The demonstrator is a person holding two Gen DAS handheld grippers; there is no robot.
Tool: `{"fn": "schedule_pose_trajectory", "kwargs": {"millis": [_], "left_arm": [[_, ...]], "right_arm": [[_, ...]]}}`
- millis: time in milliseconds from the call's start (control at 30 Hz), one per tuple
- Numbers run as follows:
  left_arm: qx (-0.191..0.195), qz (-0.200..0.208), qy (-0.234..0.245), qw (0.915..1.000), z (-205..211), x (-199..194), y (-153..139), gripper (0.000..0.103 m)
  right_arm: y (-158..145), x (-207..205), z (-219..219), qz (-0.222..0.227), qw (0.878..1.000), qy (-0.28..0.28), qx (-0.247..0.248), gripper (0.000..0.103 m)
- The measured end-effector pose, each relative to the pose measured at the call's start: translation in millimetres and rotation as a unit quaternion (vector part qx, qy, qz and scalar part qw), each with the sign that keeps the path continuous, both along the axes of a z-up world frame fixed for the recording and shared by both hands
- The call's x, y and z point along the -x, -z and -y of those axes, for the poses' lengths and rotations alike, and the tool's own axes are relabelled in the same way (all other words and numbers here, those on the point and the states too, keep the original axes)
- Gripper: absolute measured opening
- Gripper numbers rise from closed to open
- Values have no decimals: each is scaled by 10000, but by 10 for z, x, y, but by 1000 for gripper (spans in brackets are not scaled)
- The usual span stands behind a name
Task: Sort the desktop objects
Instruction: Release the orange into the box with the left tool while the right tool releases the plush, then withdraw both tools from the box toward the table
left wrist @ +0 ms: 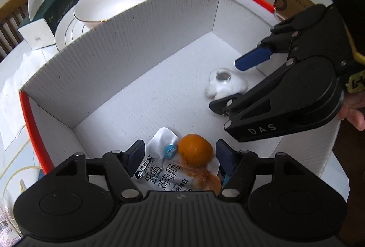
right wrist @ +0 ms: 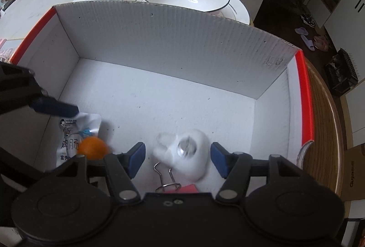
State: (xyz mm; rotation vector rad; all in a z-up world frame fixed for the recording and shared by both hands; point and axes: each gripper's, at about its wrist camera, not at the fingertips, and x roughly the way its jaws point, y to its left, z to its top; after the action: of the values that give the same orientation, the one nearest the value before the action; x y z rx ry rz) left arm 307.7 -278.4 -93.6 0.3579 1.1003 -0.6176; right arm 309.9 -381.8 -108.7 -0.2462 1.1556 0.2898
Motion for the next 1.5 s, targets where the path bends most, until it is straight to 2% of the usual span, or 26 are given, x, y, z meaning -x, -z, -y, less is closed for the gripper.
{"fn": "schedule_pose_trajectory", "kwargs": {"millis": [233,433,600,733,833,1100,1267,1500], "left_arm": [[171,111,-78,9998,-55,23,-67,68],[288,274,-176,9991,-78,140,-176,73],[465,333,-254,9980,-121,202,-231,84],[674,390,-298,9965,-155,276,-284,87],[756,498,-350,9953,-185,331,-325,102],[886,774,-563,9915,-319,472,-455,103],[1223,783,-717,9868,-493,553,-548,103],[1365,1095,-693,9821,-706,727,-660,103]], "right_arm": [[-119,73,76,170,9994,82,-294,69],[-256,180,169,363,9978,150,-542,72],[-375,250,239,587,9955,246,-705,73],[-501,294,276,690,9937,300,-829,73],[-539,345,273,776,9927,308,-872,74],[-614,477,233,955,9897,409,-985,74],[-707,574,200,1099,9865,499,-1106,74],[-838,747,65,1301,9824,539,-1228,74]]}}
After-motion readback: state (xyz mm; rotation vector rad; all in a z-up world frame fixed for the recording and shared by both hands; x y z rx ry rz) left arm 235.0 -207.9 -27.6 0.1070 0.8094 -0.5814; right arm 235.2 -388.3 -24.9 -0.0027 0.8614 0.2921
